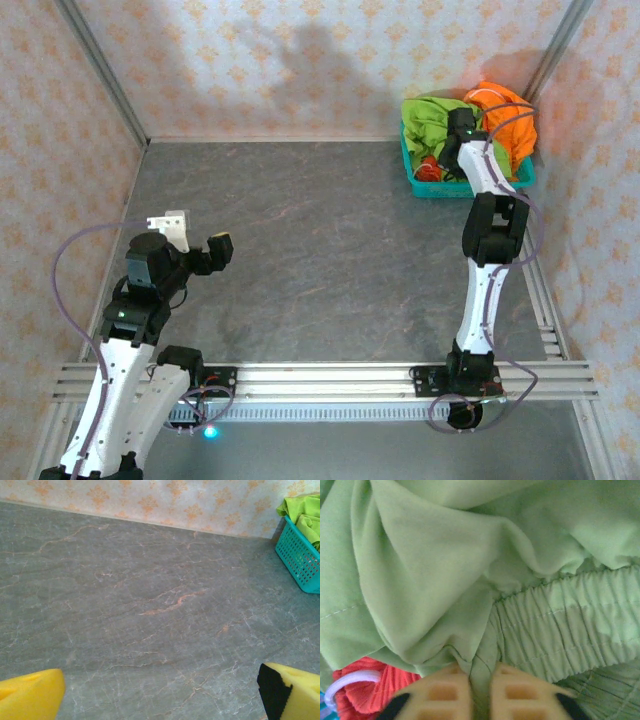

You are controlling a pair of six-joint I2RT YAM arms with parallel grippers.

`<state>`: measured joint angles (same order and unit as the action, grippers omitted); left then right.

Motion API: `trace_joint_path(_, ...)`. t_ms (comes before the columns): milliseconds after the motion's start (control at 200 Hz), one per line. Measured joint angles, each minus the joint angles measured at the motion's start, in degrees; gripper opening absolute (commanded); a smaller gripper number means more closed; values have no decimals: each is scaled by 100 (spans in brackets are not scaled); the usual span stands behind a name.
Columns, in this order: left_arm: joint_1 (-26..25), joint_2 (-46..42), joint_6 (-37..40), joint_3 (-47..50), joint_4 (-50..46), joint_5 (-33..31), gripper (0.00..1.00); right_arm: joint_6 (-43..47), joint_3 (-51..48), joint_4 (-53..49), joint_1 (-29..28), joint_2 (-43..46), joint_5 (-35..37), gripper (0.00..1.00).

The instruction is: Fold and stack the shorts

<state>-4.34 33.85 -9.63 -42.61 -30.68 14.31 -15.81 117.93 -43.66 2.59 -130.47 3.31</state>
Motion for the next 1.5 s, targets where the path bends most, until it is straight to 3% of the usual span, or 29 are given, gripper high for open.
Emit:
trace_joint_path(230,0,0,2,0,-4,-22,100,-227,-358,236,22,361,-223,0)
trace_joint_path(711,0,-76,2,0,-7,-133,100,-678,-627,1025,-160,2778,-702,0)
trace_joint_path(1001,0,-76,2,2,-7,-151,100,-708,-269,1360,-345,3005,-1276,0)
trace_joint_path(1206,0,-94,2,2,-15,-173,100,-686,284,1574,-925,3134,-1836,0)
trace_joint_path(1496,0,-125,0,2,-50,-190,100,-549,1775,1679,-2339,3206,-2312,0)
